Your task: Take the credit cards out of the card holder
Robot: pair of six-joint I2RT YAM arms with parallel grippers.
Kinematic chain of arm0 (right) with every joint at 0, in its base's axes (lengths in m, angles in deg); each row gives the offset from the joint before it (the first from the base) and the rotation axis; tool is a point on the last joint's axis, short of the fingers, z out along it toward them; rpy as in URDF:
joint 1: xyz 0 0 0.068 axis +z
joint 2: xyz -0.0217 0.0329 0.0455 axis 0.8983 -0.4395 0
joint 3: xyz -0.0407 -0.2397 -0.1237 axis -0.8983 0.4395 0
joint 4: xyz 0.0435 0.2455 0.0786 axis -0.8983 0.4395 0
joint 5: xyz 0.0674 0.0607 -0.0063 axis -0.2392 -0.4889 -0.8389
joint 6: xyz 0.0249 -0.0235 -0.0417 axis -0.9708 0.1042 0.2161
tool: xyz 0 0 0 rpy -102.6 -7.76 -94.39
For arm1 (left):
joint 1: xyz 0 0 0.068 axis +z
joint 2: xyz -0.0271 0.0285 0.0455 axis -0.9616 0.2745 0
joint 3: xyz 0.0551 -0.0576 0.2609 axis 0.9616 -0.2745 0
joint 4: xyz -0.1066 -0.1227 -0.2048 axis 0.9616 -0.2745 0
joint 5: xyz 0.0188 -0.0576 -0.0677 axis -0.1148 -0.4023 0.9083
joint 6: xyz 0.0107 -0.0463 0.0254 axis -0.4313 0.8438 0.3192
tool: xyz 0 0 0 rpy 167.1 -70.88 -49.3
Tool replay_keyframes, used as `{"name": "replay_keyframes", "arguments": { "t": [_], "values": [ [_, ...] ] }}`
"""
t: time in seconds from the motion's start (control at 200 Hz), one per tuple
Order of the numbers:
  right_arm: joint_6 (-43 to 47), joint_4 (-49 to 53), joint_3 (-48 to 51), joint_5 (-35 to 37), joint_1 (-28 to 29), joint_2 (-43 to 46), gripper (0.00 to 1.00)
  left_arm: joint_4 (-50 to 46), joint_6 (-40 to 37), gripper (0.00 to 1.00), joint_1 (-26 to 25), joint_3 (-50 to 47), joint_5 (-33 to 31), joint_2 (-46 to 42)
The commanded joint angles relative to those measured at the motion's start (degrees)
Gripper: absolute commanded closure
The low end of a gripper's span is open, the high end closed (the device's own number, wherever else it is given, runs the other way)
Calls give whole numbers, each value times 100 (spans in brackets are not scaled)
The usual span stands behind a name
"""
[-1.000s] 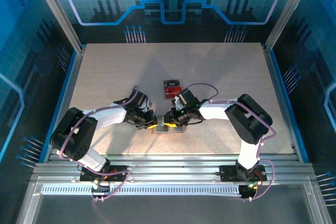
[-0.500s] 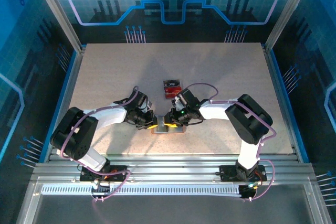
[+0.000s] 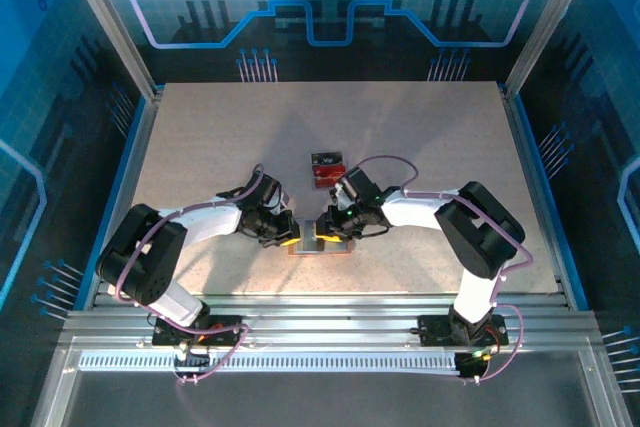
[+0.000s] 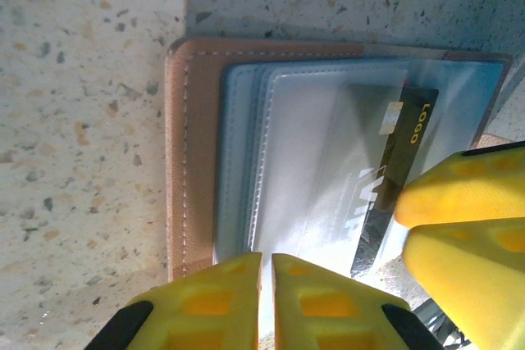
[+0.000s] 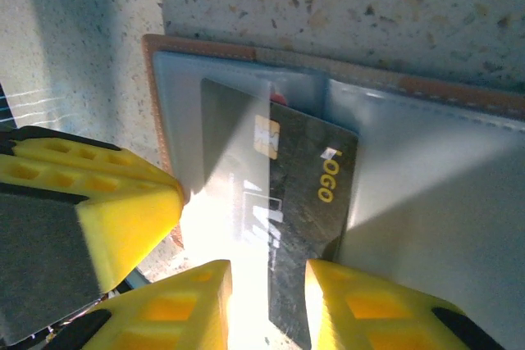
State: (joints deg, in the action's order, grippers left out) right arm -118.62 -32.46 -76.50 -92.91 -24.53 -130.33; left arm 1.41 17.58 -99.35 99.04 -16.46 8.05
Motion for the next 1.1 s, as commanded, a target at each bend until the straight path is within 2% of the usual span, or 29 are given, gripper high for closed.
{"name": "replay_keyframes", "arguments": {
  "t": [0.0, 0.445, 0.69, 1.096],
  "values": [
    [-6, 17, 2, 50, -89, 264, 71, -219, -60, 89, 36, 237, 115, -167],
    [19, -19, 147, -99, -275, 171, 70, -529, -323, 92, -47, 661, 166, 242],
    [27, -8, 48, -164, -283, -18, 69, -454, -387, 94, -65, 596, 156, 542],
    [-59, -283, 92, -349, -301, -227, 71, -458, -467, 98, -65, 426, 78, 569]
  ]
}}
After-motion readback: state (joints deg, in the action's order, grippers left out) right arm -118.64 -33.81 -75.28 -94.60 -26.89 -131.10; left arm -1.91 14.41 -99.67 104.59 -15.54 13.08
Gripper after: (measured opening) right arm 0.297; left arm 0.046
